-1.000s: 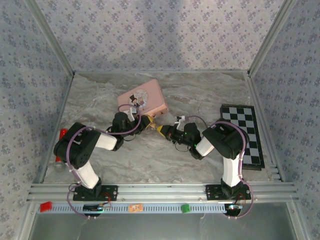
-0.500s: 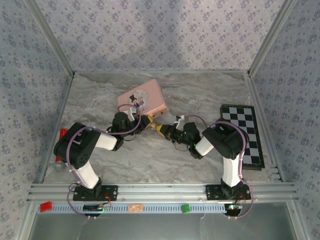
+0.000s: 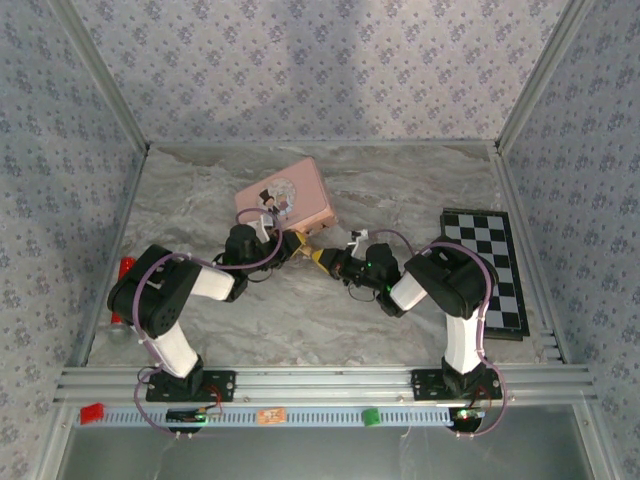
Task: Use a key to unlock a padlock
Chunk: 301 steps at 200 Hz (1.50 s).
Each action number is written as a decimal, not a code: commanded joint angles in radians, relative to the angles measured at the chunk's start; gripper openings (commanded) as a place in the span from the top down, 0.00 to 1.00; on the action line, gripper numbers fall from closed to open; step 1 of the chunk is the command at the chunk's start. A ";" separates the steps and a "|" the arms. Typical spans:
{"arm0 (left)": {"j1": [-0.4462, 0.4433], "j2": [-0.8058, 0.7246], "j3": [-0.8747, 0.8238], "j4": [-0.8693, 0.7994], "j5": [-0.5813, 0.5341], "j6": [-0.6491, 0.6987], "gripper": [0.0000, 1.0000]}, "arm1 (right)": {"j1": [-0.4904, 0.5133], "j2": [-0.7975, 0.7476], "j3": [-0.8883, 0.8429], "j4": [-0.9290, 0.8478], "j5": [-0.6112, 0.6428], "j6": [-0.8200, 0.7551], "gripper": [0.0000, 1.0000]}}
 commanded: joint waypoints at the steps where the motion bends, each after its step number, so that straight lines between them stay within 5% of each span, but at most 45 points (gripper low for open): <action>1: -0.033 -0.007 0.010 -0.054 0.077 -0.067 0.91 | 0.007 -0.033 0.047 0.054 -0.022 -0.023 1.00; 198: -0.065 -0.028 0.049 -0.252 0.009 0.007 0.84 | 0.001 -0.030 -0.016 0.054 -0.009 -0.055 1.00; 271: -0.071 -0.026 0.057 -0.281 0.006 0.003 0.70 | 0.004 -0.018 -0.021 0.054 -0.007 -0.065 1.00; 301: -0.080 -0.039 0.076 -0.346 -0.003 0.017 0.57 | 0.004 -0.021 -0.028 0.053 -0.005 -0.082 1.00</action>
